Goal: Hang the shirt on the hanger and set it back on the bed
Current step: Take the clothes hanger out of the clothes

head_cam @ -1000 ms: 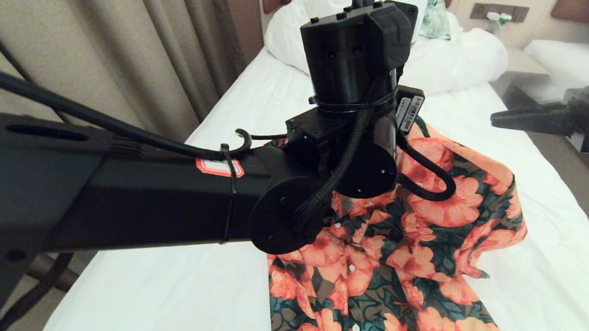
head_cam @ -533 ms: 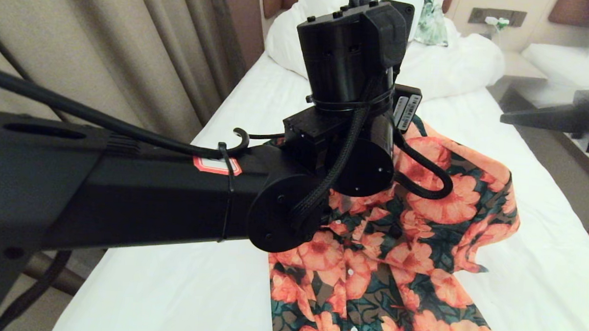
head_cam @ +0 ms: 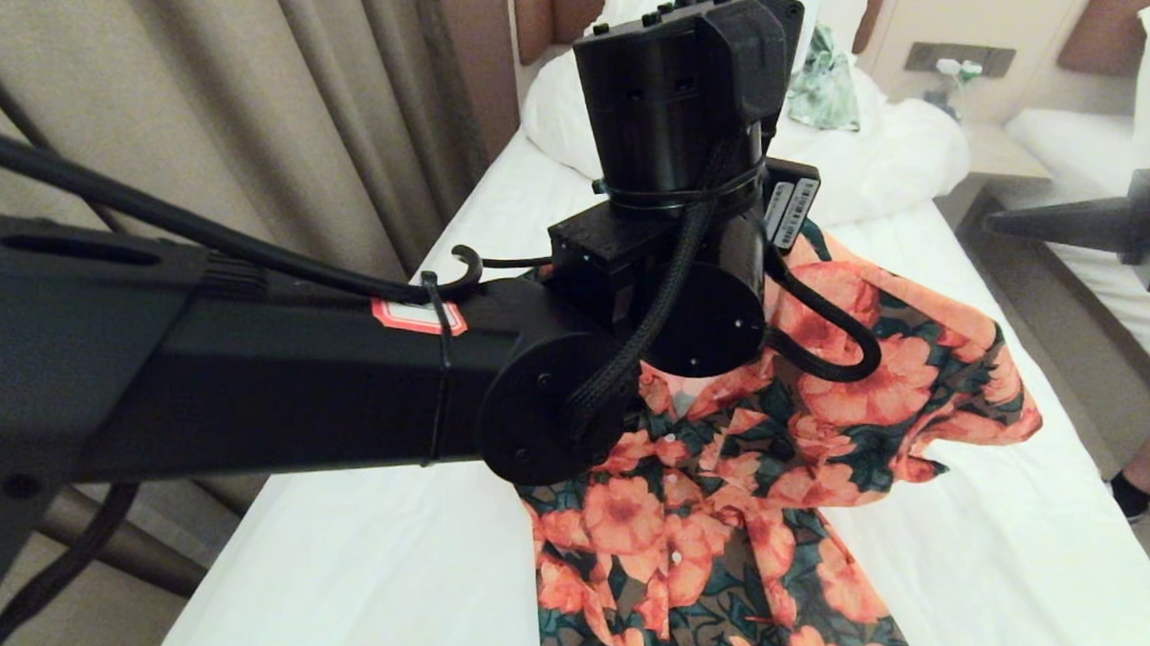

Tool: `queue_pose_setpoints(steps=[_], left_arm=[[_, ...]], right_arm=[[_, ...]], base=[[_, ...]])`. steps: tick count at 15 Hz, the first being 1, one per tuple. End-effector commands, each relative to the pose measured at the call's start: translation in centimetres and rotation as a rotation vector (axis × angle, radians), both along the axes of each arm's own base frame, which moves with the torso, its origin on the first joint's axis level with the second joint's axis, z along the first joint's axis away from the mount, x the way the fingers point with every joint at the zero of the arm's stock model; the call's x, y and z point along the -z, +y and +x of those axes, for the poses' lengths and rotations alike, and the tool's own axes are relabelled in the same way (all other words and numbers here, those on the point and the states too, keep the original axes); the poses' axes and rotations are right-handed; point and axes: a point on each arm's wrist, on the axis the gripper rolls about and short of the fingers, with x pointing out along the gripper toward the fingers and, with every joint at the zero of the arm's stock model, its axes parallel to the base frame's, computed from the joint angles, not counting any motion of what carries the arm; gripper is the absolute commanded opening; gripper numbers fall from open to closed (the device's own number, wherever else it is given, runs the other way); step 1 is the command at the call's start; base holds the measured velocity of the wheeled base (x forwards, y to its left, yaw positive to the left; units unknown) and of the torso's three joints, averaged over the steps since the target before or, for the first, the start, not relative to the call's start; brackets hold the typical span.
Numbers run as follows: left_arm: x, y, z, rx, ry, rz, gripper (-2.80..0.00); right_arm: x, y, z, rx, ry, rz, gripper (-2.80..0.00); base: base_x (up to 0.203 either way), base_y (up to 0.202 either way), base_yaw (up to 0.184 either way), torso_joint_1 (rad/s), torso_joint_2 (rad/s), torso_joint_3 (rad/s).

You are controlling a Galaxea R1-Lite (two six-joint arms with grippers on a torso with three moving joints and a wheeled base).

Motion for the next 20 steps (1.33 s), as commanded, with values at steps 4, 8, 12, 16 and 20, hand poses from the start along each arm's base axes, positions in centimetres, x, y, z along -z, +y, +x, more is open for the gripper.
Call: queue_pose_setpoints(steps=[4, 8, 12, 16, 20], left_arm=[[-1.9, 0.7, 0.3, -0.025, -0.047, -0.005, -2.80], [-2.8, 1.5, 0.3, -0.032, -0.061, -0.014, -2.80], [-3.8, 2.6, 0.2, -0.046, -0.076, -0.028, -2.80], [-4.3, 3.0, 0.0, -0.049, -0.083, -0.036, -2.80], [-4.4, 3.2, 0.1, -0.052, -0.084, -0.038, -2.80]], right_arm=[[-0.9, 0.1, -0.6, 0.005, 0.015, 0.051, -2.80], [-1.3, 0.1, -0.6, 0.013, 0.026, 0.081, -2.80], [-1.5, 0.1, -0.7, 0.014, 0.022, 0.103, -2.80], [-1.3, 0.2, -1.1, 0.012, 0.028, 0.103, -2.80], [-1.1, 0.2, -1.4, 0.017, 0.033, 0.104, -2.80]], base=[[0.000, 0.000, 0.000, 0.179, -0.54, -0.361], [0.000, 0.000, 0.000, 0.222, -0.59, -0.376], [0.000, 0.000, 0.000, 0.192, -0.47, -0.291], [0.000, 0.000, 0.000, 0.149, -0.37, -0.217], [0.000, 0.000, 0.000, 0.144, -0.34, -0.199]])
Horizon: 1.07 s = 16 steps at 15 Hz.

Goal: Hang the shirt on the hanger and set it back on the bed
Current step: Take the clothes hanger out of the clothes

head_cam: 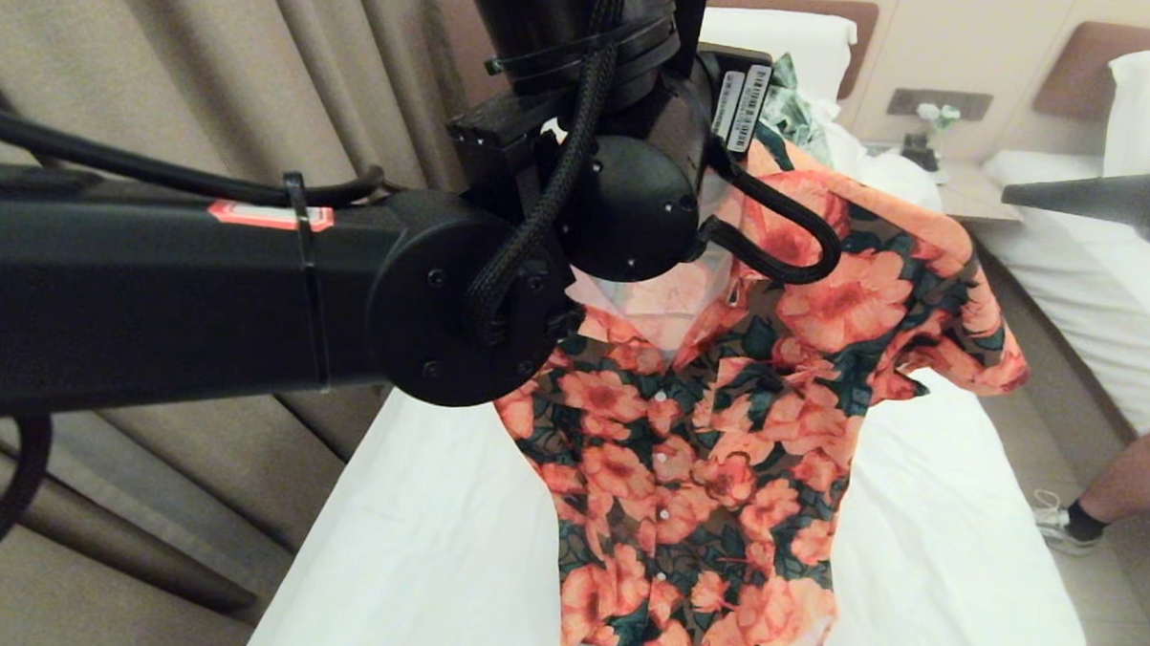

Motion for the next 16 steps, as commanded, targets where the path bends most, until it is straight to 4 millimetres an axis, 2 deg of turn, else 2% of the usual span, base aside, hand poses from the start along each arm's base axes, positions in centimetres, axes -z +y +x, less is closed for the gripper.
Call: queue_pose_setpoints(steps=[1, 4, 7, 10, 11, 13, 16], left_arm=[[0.0, 0.1, 0.1, -0.007, -0.001, -0.005, -2.80], [0.1, 0.1, 0.3, -0.012, 0.001, -0.001, -2.80], [0.2, 0.2, 0.6, -0.021, 0.002, 0.000, -2.80], [0.2, 0.3, 0.6, -0.021, 0.001, -0.001, -2.80], [0.2, 0.2, 0.6, -0.022, 0.002, 0.000, -2.80], [0.2, 0.3, 0.6, -0.022, 0.002, 0.000, -2.80], [0.2, 0.2, 0.6, -0.022, 0.002, -0.002, -2.80]], right_arm=[[0.1, 0.0, -0.3, -0.005, 0.003, 0.002, -2.80], [0.7, -0.2, -1.5, 0.027, 0.020, 0.001, -2.80], [0.7, -0.9, -1.3, 0.201, 0.030, -0.027, -2.80], [1.7, -2.0, -1.3, 0.257, 0.078, -0.058, -2.80], [2.0, -2.1, -1.5, 0.263, 0.117, -0.070, 0.00], [2.9, -2.3, -1.6, 0.265, 0.144, -0.161, 0.00], [4.6, -2.8, -0.2, 0.278, 0.170, -0.304, 0.00]], base=[[0.000, 0.000, 0.000, 0.134, -0.32, -0.178], [0.000, 0.000, 0.000, 0.058, -0.13, -0.068], [0.000, 0.000, 0.000, 0.000, 0.00, 0.000], [0.000, 0.000, 0.000, 0.000, 0.00, 0.000], [0.000, 0.000, 0.000, 0.000, 0.00, 0.000], [0.000, 0.000, 0.000, 0.000, 0.00, 0.000], [0.000, 0.000, 0.000, 0.000, 0.00, 0.000]])
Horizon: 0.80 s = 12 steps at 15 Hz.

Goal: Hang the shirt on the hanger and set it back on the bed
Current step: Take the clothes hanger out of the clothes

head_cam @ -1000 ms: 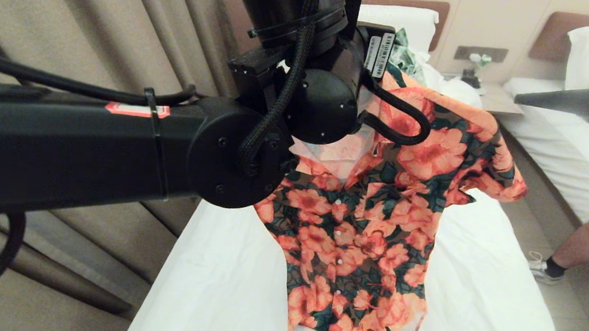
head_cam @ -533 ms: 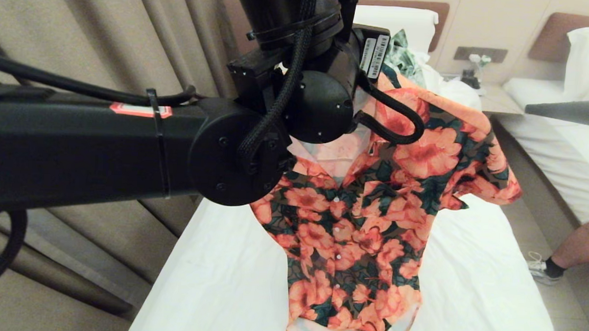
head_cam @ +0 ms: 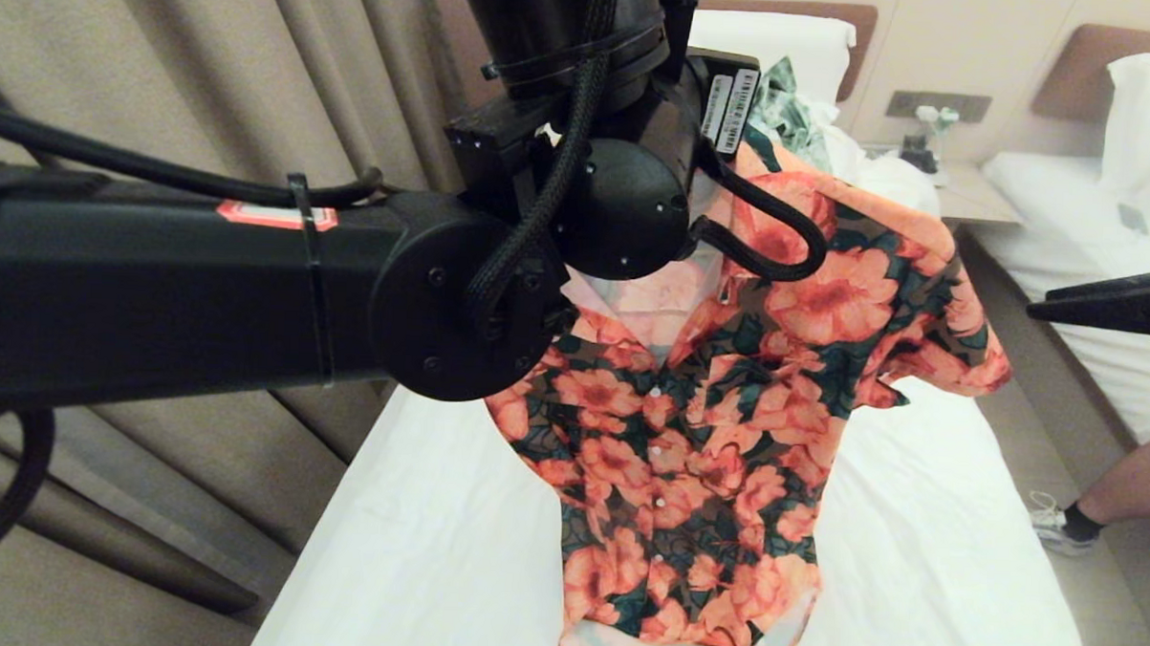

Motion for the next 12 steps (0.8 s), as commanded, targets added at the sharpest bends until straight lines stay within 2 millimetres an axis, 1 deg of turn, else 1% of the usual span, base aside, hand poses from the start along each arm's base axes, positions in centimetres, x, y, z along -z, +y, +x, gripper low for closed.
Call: queue_pose_setpoints(steps=[1, 3, 5, 6, 7, 10, 12], left_arm=[[0.1, -0.1, 0.1, -0.005, 0.001, 0.001, -2.80], [0.3, -0.2, 0.1, -0.005, 0.002, 0.002, -2.80], [0.4, -0.3, 0.2, -0.003, 0.003, 0.003, -2.80], [0.4, -0.3, 0.2, -0.003, 0.003, 0.005, -2.80], [0.4, -0.3, 0.2, -0.003, 0.004, 0.006, -2.80], [0.3, -0.2, 0.2, -0.005, 0.003, 0.005, -2.80], [0.2, -0.1, 0.1, -0.005, 0.000, 0.001, -2.80]], right_arm=[[1.1, -0.3, 1.5, -0.025, 0.010, -0.051, 0.00], [1.7, -0.4, 2.8, -0.048, -0.018, -0.079, 0.00], [2.1, -0.3, 4.9, -0.076, -0.097, -0.092, 0.00], [2.3, 0.5, 5.4, -0.110, -0.103, -0.088, 0.00], [2.6, 1.2, 5.8, -0.134, -0.100, -0.087, -2.80], [3.5, 2.4, 6.3, -0.188, -0.068, -0.093, -2.80], [3.8, 2.7, 6.6, -0.198, -0.051, -0.090, -2.80]], base=[[0.000, 0.000, 0.000, 0.000, 0.00, 0.000], [0.000, 0.000, 0.000, 0.000, 0.00, 0.000], [0.000, 0.000, 0.000, 0.000, 0.00, 0.000], [0.000, 0.000, 0.000, 0.000, 0.00, 0.000], [0.000, 0.000, 0.000, 0.000, 0.00, 0.000], [0.000, 0.000, 0.000, 0.000, 0.00, 0.000], [0.000, 0.000, 0.000, 0.000, 0.00, 0.000]])
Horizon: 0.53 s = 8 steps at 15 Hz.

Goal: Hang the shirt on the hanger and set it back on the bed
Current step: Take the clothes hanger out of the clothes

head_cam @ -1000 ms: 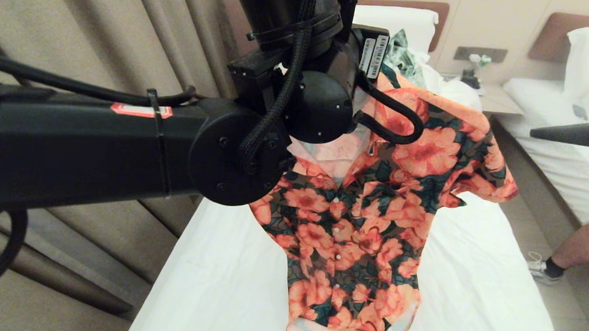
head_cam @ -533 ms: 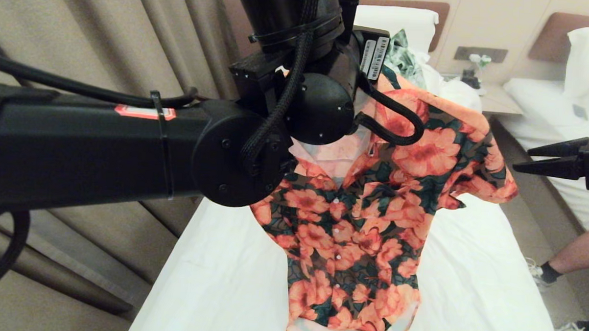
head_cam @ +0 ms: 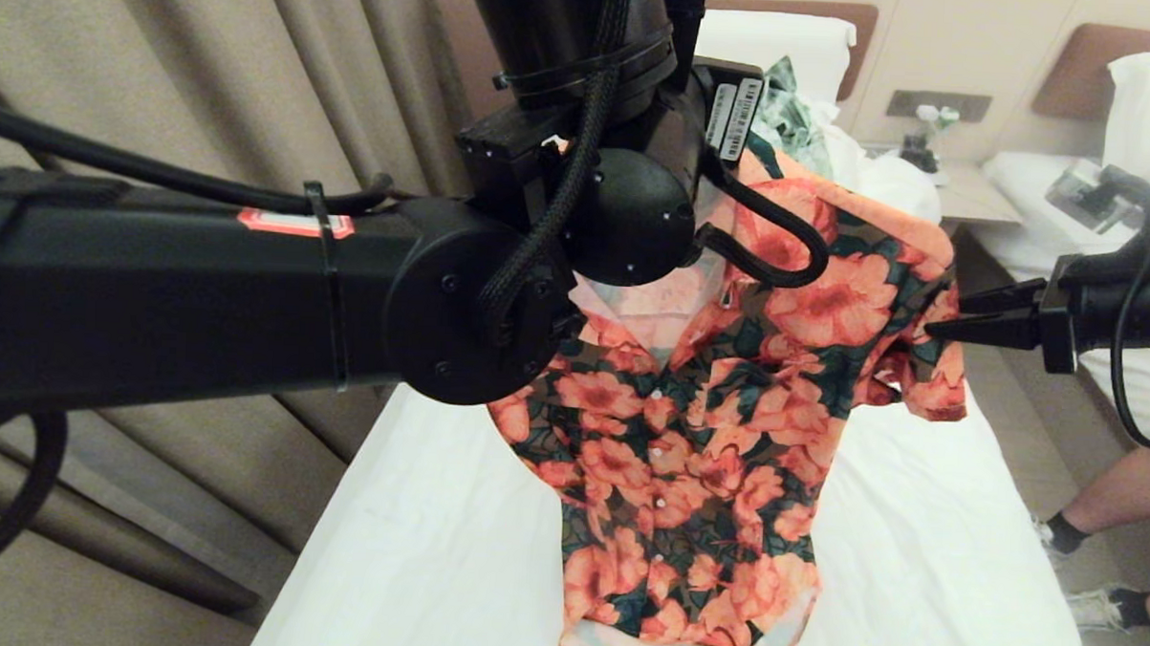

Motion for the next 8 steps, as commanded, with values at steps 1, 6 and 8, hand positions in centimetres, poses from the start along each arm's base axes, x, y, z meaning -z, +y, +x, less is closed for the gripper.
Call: queue_pose_setpoints(steps=[1, 6, 8], left_arm=[[-0.14, 0.13, -0.05, -0.006, -0.003, -0.006, -2.80], [-0.35, 0.24, -0.12, -0.007, -0.006, -0.011, -2.80], [-0.33, 0.22, -0.11, -0.007, -0.006, -0.011, -2.80]], right_arm=[[0.59, 0.30, 0.49, -0.016, 0.020, 0.002, -2.80], [0.63, 0.00, 0.35, 0.001, 0.030, 0.001, -2.80], [1.11, -0.42, 0.17, 0.017, 0.069, 0.005, -2.80]], base=[[0.000, 0.000, 0.000, 0.000, 0.00, 0.000], [0.000, 0.000, 0.000, 0.000, 0.00, 0.000], [0.000, 0.000, 0.000, 0.000, 0.00, 0.000]])
